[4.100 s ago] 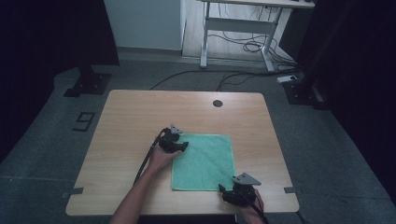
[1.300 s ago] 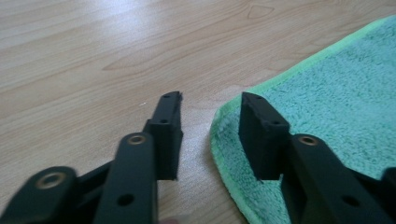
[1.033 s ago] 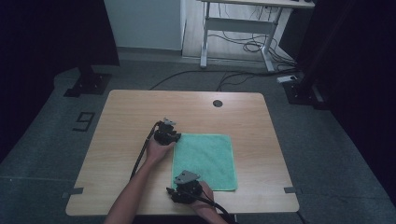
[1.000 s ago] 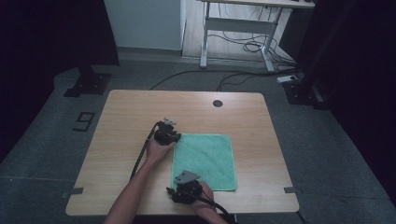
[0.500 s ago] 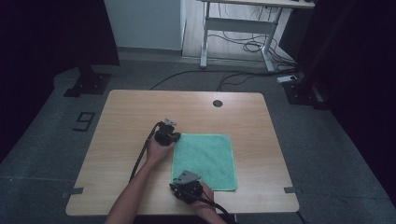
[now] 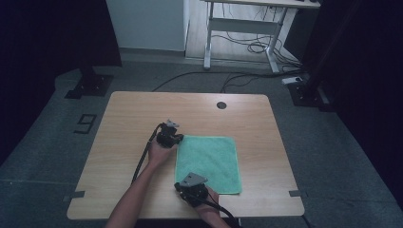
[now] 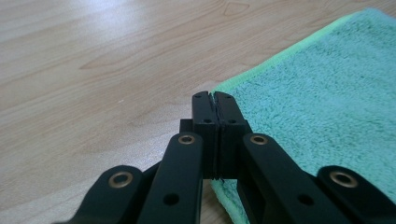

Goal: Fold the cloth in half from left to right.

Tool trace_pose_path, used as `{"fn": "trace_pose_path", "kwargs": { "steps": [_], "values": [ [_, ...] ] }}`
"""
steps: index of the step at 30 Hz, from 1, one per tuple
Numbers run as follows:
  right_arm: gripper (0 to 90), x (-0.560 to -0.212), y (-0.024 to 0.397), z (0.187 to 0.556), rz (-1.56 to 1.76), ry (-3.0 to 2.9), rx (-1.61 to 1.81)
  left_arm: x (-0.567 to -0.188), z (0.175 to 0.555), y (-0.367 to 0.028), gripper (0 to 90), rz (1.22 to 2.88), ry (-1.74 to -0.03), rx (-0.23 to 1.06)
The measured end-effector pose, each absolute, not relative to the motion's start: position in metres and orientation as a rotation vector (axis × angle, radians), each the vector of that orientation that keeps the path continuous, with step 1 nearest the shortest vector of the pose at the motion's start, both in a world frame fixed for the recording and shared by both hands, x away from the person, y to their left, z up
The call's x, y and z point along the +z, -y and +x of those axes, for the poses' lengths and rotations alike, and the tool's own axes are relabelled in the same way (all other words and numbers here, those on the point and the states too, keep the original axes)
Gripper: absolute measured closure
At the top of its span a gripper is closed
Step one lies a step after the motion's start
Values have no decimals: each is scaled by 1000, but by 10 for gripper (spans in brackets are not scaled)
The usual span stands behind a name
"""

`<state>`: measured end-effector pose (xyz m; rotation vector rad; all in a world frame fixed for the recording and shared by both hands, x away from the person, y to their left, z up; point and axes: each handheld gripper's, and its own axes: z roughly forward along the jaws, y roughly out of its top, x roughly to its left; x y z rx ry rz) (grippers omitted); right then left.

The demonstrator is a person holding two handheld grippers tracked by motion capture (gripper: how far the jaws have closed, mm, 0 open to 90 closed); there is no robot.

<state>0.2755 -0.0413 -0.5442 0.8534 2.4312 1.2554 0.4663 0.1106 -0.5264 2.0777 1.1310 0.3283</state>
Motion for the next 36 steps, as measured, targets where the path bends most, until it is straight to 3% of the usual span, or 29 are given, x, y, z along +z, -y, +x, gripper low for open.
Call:
{"fn": "trace_pose_path", "kwargs": {
  "steps": [36],
  "values": [
    [879,-500,31,261,796,-2325,1420,-464,451,-129,890,2026,-1102,377]
  ]
}}
